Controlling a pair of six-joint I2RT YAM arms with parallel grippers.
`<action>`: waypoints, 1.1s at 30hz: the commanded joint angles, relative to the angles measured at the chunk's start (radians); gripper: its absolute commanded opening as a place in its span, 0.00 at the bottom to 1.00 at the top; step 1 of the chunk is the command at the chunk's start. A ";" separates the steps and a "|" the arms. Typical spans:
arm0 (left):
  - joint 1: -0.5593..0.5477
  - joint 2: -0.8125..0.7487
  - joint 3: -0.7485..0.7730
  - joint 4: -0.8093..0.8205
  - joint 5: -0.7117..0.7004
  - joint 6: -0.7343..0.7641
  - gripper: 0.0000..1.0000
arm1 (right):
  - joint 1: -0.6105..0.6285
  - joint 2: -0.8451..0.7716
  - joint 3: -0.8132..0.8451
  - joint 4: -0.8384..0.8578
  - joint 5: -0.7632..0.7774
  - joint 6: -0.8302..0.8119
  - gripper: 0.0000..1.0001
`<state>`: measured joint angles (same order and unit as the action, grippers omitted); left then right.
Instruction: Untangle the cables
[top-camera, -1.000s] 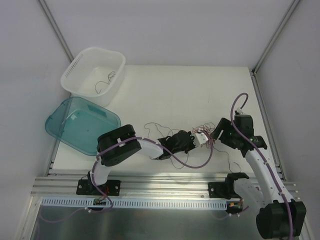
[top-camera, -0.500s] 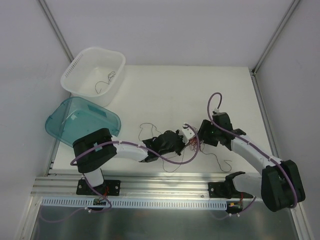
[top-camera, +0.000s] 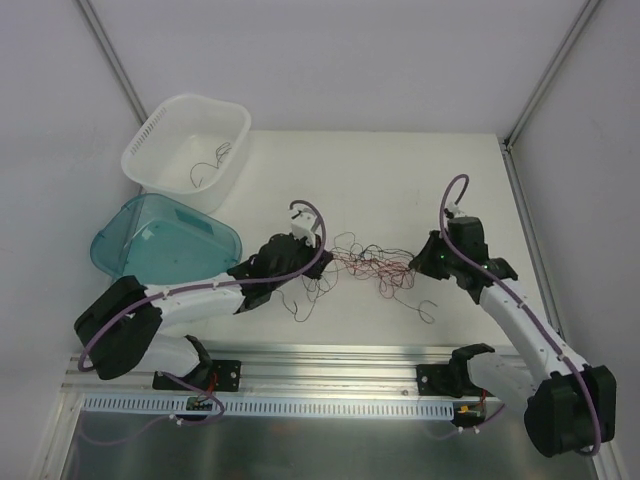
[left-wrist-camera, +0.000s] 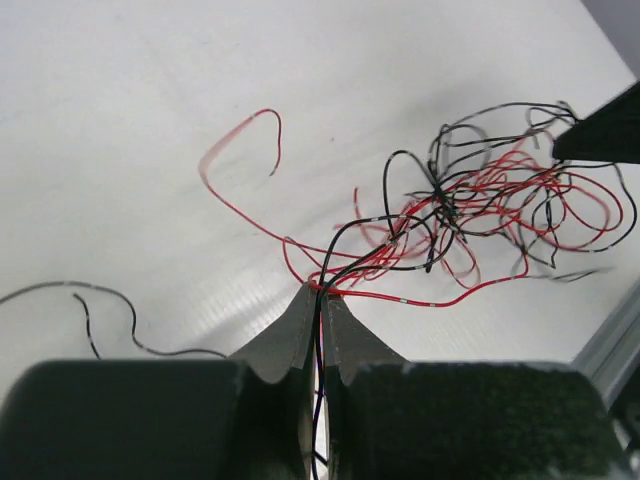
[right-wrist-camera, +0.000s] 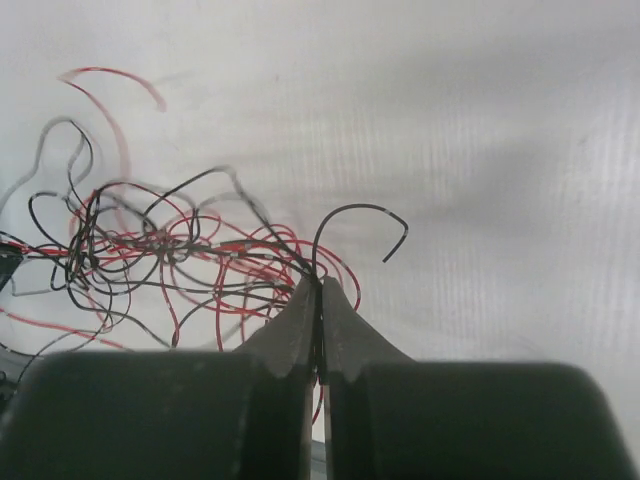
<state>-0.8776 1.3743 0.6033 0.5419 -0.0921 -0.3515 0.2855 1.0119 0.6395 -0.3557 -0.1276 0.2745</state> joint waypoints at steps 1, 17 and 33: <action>0.064 -0.124 -0.034 -0.109 -0.102 -0.153 0.00 | -0.093 -0.087 0.086 -0.188 0.066 -0.096 0.01; 0.256 -0.218 -0.103 -0.405 -0.130 -0.353 0.00 | -0.362 -0.240 0.473 -0.330 -0.047 -0.112 0.01; 0.095 -0.141 0.009 -0.353 0.258 -0.280 0.00 | -0.017 -0.093 0.192 -0.258 0.094 -0.142 0.69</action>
<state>-0.7582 1.2259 0.5682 0.1745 0.1112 -0.6365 0.1829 0.9672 0.8059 -0.6849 -0.1108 0.1650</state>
